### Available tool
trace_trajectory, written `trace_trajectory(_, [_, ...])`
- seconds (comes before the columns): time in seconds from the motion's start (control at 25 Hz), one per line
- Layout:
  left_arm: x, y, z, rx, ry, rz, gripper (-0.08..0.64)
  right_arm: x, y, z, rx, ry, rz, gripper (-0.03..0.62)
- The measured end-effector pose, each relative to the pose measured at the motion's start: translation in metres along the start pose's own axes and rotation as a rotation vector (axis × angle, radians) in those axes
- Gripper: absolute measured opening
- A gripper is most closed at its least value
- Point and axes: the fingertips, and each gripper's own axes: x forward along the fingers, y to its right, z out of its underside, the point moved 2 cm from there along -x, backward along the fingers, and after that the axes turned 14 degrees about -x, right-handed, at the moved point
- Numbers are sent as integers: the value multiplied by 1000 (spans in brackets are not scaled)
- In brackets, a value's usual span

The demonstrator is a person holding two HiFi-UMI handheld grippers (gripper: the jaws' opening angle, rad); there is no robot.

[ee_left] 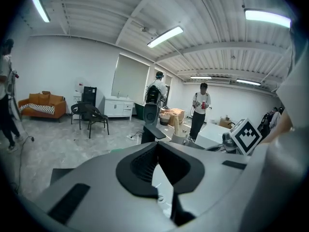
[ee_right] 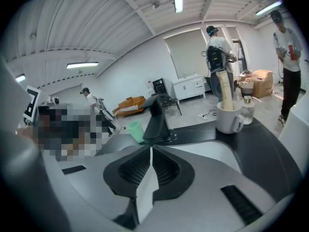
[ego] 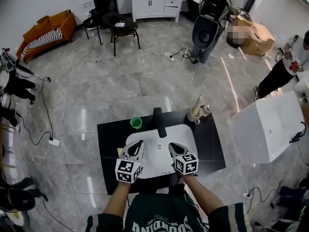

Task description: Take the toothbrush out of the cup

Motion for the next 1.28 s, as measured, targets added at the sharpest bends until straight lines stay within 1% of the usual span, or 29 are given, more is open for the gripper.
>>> trace_trajectory(0.12, [18, 19, 1, 3, -9, 13, 11, -16, 41, -5, 16, 20, 53, 48])
trace_trajectory(0.24, [31, 36, -1, 9, -14, 14, 11, -30, 80, -18, 14, 55, 111, 48])
trace_trajectory(0.44, [50, 57, -9, 18, -9, 0, 12, -47, 141, -44, -31, 96, 214, 48])
trace_trajectory(0.56, [58, 67, -13, 18, -2, -15, 11, -51, 171, -57, -58, 105, 255, 48])
trace_trajectory(0.68, [65, 76, -15, 13, 4, -34, 11, -50, 196, -65, -82, 105, 262, 49])
trace_trajectory(0.84, [71, 80, -15, 12, 10, -59, 11, -36, 220, -67, -103, 80, 255, 56])
trace_trajectory(0.88, [72, 81, -15, 13, 11, -63, 11, -33, 226, -68, -106, 76, 257, 68])
trace_trajectory(1.0, [73, 81, -14, 9, 13, -83, 12, -21, 239, -71, -102, 74, 259, 153])
trace_trajectory(1.04, [73, 80, -13, 7, 13, -92, 11, -16, 242, -72, -101, 71, 254, 168])
trace_trajectory(1.28, [70, 79, -14, -1, 17, -143, 11, 10, 262, -76, -98, 35, 239, 209])
